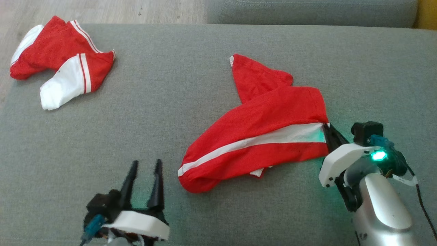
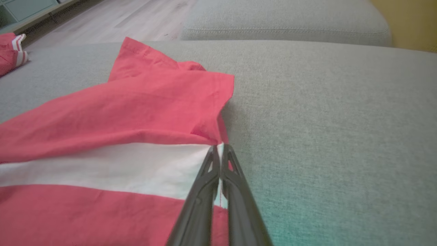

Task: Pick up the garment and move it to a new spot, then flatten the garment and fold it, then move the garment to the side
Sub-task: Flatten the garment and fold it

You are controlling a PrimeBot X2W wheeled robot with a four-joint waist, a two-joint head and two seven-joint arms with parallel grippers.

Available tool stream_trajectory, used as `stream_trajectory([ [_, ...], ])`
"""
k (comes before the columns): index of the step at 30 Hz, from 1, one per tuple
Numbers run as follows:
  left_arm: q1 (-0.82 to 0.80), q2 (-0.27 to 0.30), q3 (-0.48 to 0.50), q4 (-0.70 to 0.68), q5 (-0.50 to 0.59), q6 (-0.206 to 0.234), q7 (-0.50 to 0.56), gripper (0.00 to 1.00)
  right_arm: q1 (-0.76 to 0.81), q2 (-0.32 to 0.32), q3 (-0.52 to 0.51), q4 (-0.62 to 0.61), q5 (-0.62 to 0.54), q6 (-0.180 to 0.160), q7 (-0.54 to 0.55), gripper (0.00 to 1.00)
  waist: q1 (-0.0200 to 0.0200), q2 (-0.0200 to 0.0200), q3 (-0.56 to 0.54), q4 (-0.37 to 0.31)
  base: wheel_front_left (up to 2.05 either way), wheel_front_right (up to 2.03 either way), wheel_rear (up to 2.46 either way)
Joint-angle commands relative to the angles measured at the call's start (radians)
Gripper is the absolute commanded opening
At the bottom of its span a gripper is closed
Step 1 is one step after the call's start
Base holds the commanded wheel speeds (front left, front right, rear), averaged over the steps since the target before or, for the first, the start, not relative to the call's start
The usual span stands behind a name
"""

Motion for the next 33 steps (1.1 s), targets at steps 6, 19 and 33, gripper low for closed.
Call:
stream_trajectory([
  [6,0.015,-0.016,-0.036,-0.071,-0.113,-0.060,0.142,1.00,0.010,-0.002,0.006,-0.066,-0.005,0.004,-0.016,0.00,0.0000,0.0000,-0.015,-0.008,0.00,0.00,0.00],
  [19,0.041,-0.011,-0.071,-0.201,-0.282,-0.061,0.431,1.00,0.040,-0.002,-0.014,-0.107,-0.019,0.004,-0.007,0.00,0.0000,0.0000,-0.007,-0.025,0.00,0.00,0.00],
  [33,0.023,-0.022,-0.058,-0.233,-0.402,-0.034,0.530,1.00,0.039,-0.002,-0.006,-0.123,-0.011,0.004,-0.013,0.00,0.0000,0.0000,0.000,-0.045,0.00,0.00,0.00],
])
